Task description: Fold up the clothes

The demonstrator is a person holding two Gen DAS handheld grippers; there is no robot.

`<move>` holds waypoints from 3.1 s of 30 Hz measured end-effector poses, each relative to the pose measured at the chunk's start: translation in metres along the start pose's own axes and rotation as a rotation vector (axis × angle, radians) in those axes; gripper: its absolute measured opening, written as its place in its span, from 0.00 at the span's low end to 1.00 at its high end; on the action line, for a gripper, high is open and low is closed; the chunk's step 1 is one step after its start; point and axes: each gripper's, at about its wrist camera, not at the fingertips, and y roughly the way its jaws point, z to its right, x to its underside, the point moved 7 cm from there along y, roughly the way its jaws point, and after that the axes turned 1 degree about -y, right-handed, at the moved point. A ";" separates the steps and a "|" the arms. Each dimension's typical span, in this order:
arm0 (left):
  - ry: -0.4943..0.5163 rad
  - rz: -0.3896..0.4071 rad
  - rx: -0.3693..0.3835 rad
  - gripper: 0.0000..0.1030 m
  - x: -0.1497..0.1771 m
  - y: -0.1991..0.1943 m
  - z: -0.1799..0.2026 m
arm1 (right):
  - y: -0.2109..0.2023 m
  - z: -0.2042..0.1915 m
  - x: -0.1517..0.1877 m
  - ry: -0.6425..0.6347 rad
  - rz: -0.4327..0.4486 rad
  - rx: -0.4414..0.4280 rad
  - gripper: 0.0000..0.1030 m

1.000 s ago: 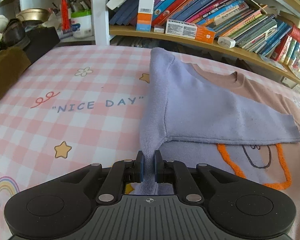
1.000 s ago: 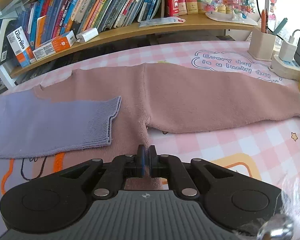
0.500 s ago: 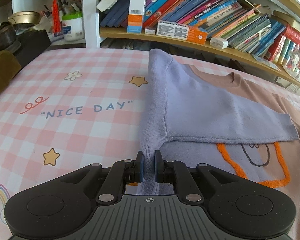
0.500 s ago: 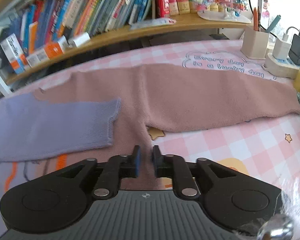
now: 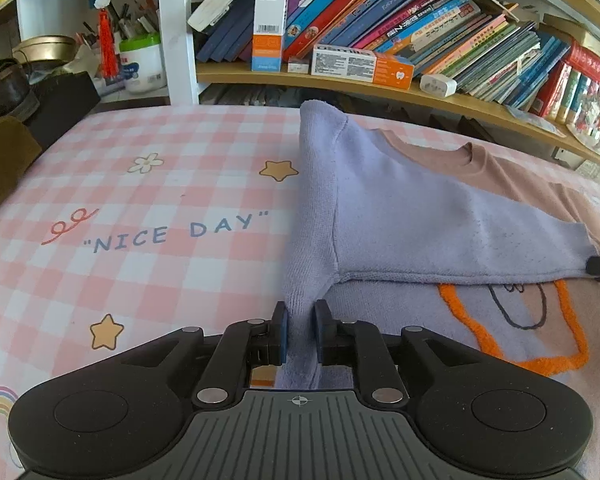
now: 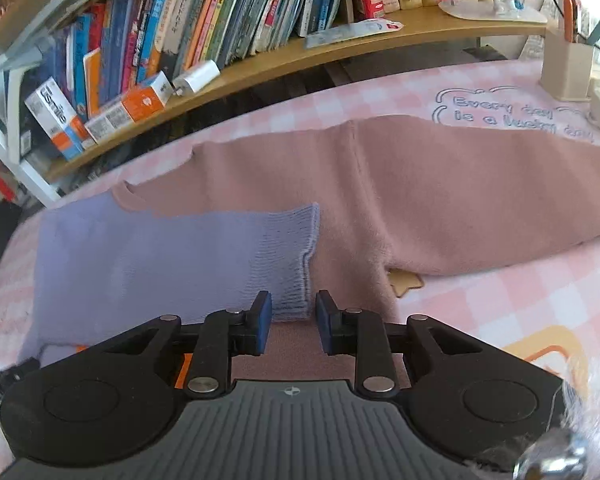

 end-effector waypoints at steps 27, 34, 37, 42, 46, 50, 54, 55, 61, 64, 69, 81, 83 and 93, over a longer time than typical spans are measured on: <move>-0.095 0.137 0.094 0.18 0.049 -0.141 -0.103 | -0.017 -0.346 -0.008 -0.256 0.028 -0.519 0.05; -0.166 0.160 -0.005 0.18 0.072 -0.174 -0.172 | 0.014 -0.457 0.007 -0.311 -0.011 -0.552 0.05; -0.207 0.160 -0.039 0.18 0.082 -0.183 -0.198 | 0.031 -0.487 0.010 -0.312 -0.017 -0.538 0.05; -0.236 0.142 -0.054 0.18 0.091 -0.187 -0.224 | 0.049 -0.523 0.014 -0.313 -0.023 -0.522 0.05; -0.202 0.127 -0.028 0.18 0.088 -0.180 -0.224 | 0.056 -0.544 0.020 -0.335 -0.030 -0.523 0.05; -0.164 0.122 0.008 0.18 0.086 -0.176 -0.218 | 0.059 -0.551 0.031 -0.380 -0.053 -0.508 0.36; -0.161 0.132 0.052 0.18 0.078 -0.168 -0.215 | 0.040 -0.525 0.036 -0.377 -0.053 -0.552 0.39; -0.156 0.134 0.070 0.18 0.073 -0.165 -0.213 | 0.036 -0.516 0.037 -0.375 -0.052 -0.548 0.39; -0.095 0.121 0.232 0.18 0.049 -0.134 -0.174 | -0.001 -0.386 0.049 -0.328 -0.009 -0.347 0.39; -0.070 0.087 0.327 0.18 0.043 -0.116 -0.146 | -0.022 -0.304 0.065 -0.258 -0.005 -0.192 0.39; -0.035 0.023 0.439 0.31 0.042 -0.091 -0.097 | -0.068 -0.182 0.097 -0.108 0.006 0.048 0.39; -0.035 -0.086 0.345 0.34 0.060 -0.075 -0.046 | -0.146 -0.023 0.147 0.024 0.085 0.361 0.37; -0.046 -0.094 0.316 0.34 0.063 -0.075 -0.043 | -0.151 -0.006 0.148 0.021 0.081 0.384 0.37; -0.082 -0.095 0.172 0.33 0.067 -0.079 -0.029 | -0.152 0.014 0.158 -0.013 0.013 0.296 0.28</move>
